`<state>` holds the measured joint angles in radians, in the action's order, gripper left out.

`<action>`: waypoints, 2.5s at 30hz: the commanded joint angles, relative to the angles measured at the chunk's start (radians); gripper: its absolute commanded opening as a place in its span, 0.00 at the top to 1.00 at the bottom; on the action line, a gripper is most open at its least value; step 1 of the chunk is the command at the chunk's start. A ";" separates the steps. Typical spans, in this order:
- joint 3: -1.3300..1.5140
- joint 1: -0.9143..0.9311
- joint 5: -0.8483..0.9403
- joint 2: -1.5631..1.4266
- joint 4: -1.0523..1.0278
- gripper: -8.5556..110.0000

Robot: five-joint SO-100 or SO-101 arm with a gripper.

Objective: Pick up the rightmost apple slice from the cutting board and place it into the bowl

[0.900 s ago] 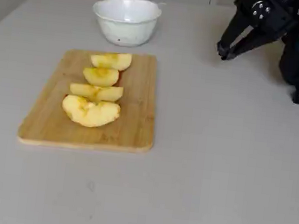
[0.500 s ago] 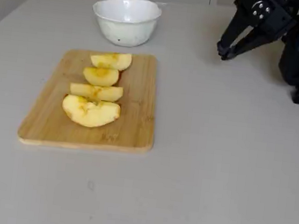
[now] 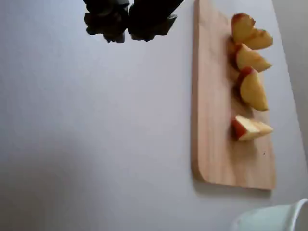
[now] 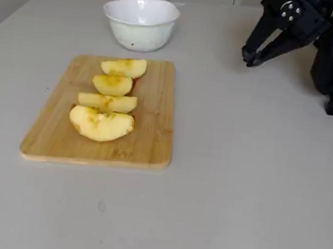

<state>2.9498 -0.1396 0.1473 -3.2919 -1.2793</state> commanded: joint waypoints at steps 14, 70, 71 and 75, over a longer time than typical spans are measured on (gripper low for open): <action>0.023 0.000 0.005 0.002 -0.003 0.93; -1.578 0.026 1.305 1.937 0.229 0.60; -1.603 0.026 1.305 1.962 0.227 0.60; -1.652 0.017 1.305 2.036 0.236 0.61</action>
<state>1.4021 -0.1227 1.4465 -1.2809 -1.0584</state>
